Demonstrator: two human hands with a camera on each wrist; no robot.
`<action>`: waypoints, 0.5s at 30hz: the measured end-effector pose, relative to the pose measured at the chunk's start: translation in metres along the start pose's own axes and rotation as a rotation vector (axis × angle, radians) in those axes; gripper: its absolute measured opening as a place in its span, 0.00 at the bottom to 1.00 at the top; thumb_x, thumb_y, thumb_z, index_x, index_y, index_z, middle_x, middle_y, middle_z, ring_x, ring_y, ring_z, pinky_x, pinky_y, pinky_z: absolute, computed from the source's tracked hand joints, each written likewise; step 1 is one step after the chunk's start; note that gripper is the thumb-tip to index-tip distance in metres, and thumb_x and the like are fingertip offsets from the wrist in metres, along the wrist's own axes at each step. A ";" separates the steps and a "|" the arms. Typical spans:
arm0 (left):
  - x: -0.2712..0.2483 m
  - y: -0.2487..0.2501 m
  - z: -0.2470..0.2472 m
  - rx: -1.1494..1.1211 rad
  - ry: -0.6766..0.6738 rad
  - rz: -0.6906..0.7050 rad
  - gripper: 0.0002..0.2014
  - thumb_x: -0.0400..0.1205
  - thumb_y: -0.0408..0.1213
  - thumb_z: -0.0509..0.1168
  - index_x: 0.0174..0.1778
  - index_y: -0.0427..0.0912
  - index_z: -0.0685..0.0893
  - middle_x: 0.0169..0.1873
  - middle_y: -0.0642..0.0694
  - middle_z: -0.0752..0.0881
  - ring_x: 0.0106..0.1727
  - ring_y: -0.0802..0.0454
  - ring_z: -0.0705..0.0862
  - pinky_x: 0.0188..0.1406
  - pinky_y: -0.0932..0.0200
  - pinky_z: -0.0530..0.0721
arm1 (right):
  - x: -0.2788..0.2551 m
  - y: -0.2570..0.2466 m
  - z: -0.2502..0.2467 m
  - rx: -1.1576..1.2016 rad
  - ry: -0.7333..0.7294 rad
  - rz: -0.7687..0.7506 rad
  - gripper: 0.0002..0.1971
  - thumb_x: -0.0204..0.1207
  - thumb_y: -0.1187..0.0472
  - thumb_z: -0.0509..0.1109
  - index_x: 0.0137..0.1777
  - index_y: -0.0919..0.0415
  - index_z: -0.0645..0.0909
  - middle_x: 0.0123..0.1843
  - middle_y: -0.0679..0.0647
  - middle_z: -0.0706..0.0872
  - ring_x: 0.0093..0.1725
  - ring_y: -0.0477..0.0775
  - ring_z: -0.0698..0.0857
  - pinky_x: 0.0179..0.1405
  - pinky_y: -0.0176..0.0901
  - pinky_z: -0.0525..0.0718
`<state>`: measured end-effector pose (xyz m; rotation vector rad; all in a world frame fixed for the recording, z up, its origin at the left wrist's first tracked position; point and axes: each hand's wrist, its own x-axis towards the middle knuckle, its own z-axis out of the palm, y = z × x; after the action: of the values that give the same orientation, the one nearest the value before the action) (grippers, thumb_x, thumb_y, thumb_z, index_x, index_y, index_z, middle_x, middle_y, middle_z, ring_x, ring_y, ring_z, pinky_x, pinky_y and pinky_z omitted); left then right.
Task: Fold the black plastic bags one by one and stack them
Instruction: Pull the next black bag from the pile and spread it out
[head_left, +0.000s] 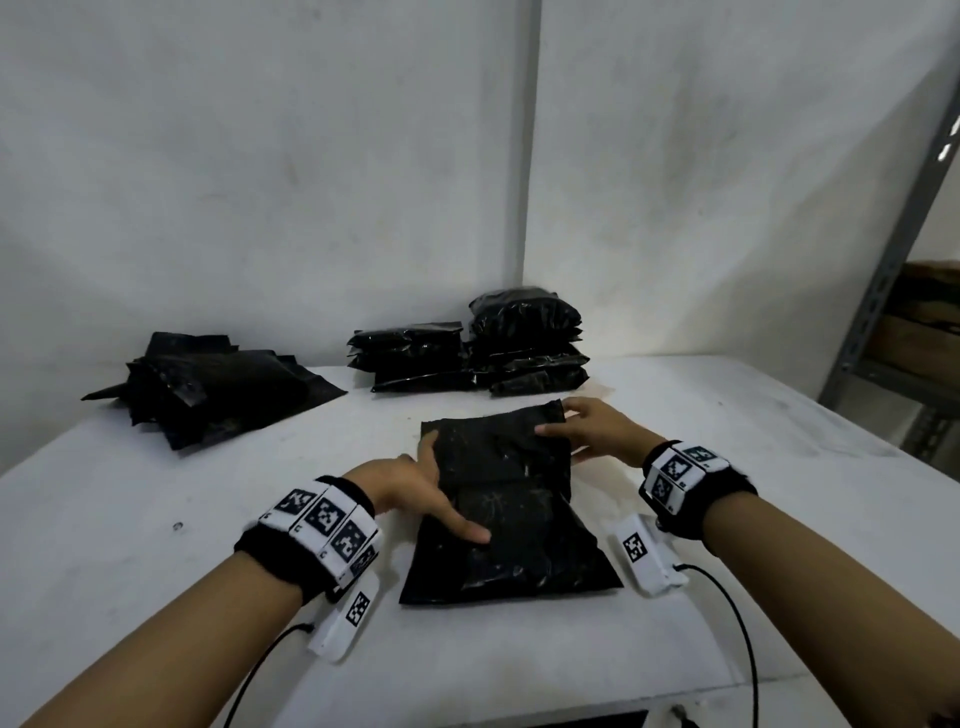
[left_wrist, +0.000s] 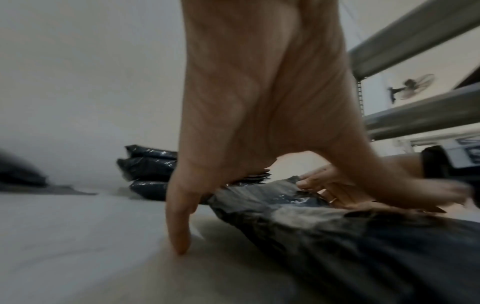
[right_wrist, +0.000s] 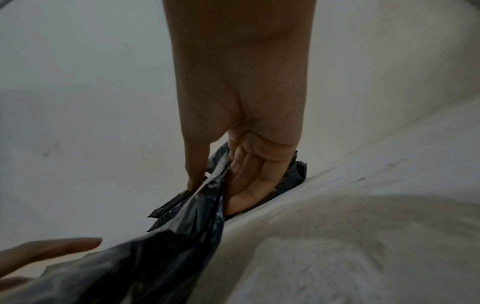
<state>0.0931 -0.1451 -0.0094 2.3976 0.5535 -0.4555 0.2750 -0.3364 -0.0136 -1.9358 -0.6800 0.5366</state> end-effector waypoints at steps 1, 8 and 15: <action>-0.003 0.005 0.004 0.071 -0.098 -0.029 0.75 0.61 0.55 0.82 0.79 0.45 0.22 0.83 0.41 0.53 0.83 0.42 0.53 0.81 0.53 0.58 | 0.001 0.000 0.000 -0.001 0.000 0.000 0.16 0.73 0.60 0.78 0.58 0.59 0.80 0.49 0.59 0.89 0.49 0.59 0.89 0.50 0.51 0.89; -0.006 0.018 0.013 0.196 -0.206 -0.069 0.76 0.62 0.52 0.82 0.73 0.46 0.15 0.84 0.39 0.44 0.84 0.42 0.47 0.82 0.50 0.57 | 0.001 -0.004 0.004 0.011 -0.049 -0.021 0.10 0.74 0.63 0.77 0.54 0.59 0.84 0.52 0.59 0.90 0.50 0.55 0.89 0.52 0.46 0.88; 0.001 -0.005 0.001 -0.632 0.038 0.123 0.68 0.69 0.38 0.80 0.78 0.46 0.22 0.70 0.48 0.74 0.68 0.50 0.76 0.66 0.56 0.77 | -0.003 -0.024 -0.002 0.439 -0.077 -0.074 0.10 0.80 0.62 0.69 0.60 0.58 0.81 0.48 0.51 0.86 0.42 0.46 0.87 0.43 0.37 0.88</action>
<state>0.0915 -0.1419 -0.0132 1.8201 0.4753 -0.1458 0.2683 -0.3309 0.0095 -1.4807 -0.6196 0.6559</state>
